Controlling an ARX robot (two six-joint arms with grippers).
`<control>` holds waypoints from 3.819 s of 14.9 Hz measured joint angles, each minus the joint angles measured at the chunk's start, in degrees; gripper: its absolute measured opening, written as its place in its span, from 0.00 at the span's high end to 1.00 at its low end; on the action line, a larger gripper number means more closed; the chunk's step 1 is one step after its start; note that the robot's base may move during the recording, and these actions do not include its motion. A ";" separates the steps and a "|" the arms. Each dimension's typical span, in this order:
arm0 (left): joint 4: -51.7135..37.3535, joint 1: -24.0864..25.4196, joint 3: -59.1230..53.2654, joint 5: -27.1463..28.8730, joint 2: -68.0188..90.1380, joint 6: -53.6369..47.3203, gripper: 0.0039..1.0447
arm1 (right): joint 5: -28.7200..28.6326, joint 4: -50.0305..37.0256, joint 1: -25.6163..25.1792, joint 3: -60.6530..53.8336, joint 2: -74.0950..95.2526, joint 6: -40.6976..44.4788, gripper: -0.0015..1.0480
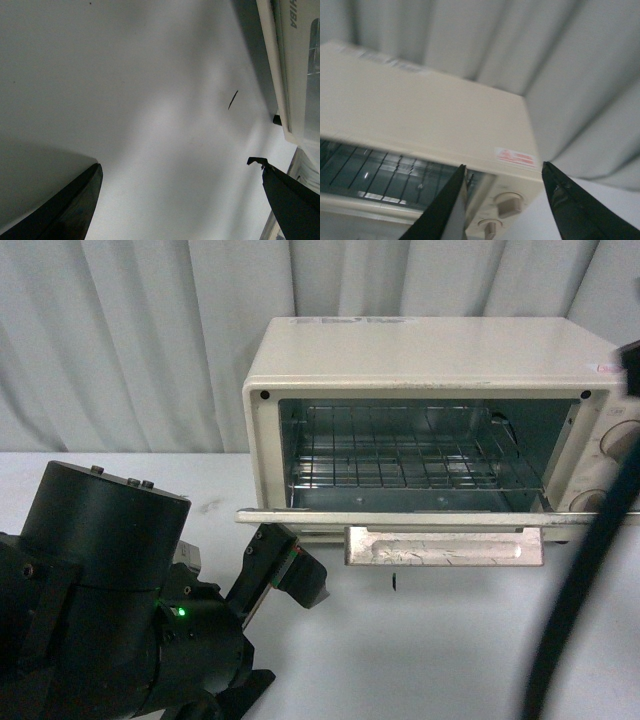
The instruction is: Open oven
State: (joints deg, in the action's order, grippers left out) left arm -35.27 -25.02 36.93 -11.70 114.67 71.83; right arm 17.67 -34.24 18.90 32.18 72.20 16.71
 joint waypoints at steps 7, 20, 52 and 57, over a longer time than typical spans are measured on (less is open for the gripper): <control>0.02 0.00 0.02 0.11 0.00 0.00 0.06 | -9.35 -7.76 -10.84 -21.88 -19.76 -15.67 0.98; 0.02 0.00 0.02 0.07 0.00 0.00 0.06 | -17.62 3.50 -18.91 -31.58 -39.76 -15.87 0.98; -26.69 9.75 -17.57 -8.39 -6.58 -13.79 0.06 | -17.66 34.47 -18.91 -31.56 -72.06 -15.87 0.06; -4.92 29.24 -22.60 -17.11 -33.88 -34.84 0.06 | -17.68 34.47 -18.91 -31.56 -72.06 -15.87 0.06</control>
State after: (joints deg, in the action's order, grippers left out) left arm -40.18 4.23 14.33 -28.82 80.79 36.99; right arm -0.01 0.23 -0.01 0.62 0.14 0.84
